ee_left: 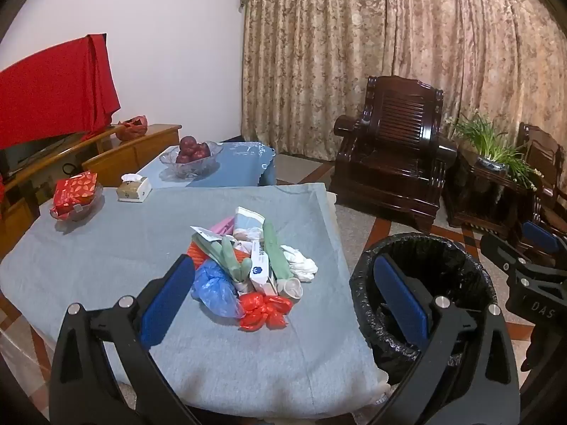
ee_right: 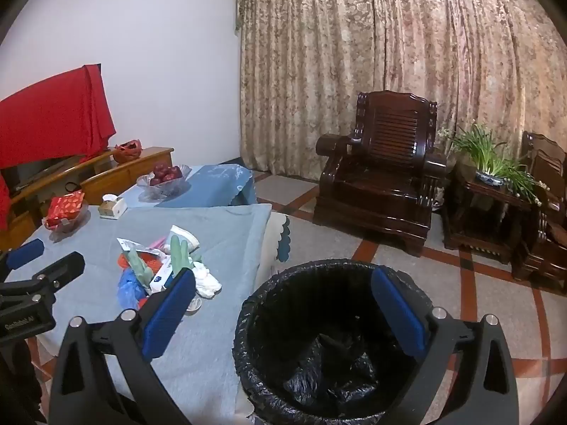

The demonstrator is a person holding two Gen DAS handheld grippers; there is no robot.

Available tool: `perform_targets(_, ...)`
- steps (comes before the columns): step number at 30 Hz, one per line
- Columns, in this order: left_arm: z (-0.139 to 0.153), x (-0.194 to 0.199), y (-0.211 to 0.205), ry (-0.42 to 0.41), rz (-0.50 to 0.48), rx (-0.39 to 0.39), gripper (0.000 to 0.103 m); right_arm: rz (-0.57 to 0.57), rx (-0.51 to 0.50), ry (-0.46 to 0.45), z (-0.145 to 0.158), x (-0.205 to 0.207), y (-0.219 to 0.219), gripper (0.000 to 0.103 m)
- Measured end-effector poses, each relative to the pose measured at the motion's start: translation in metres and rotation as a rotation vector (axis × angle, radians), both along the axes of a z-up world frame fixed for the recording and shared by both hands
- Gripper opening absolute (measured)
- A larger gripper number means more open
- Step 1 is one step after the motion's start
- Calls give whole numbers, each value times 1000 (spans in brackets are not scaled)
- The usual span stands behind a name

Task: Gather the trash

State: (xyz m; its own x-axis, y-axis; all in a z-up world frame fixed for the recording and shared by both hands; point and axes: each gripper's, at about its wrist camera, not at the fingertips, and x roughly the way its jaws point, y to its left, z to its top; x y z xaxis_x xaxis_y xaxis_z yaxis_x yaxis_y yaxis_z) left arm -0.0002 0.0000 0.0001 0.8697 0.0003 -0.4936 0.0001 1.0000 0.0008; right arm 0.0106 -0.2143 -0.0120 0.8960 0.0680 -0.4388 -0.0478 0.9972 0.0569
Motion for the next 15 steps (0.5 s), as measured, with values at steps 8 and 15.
perform_targets(8,-1,1,1,5,4,2,98,-1,0,0,0,0,0,97)
perform_targets(15,-6,7,7,8,3,4,98,-2,4,4,0,1,-1,97)
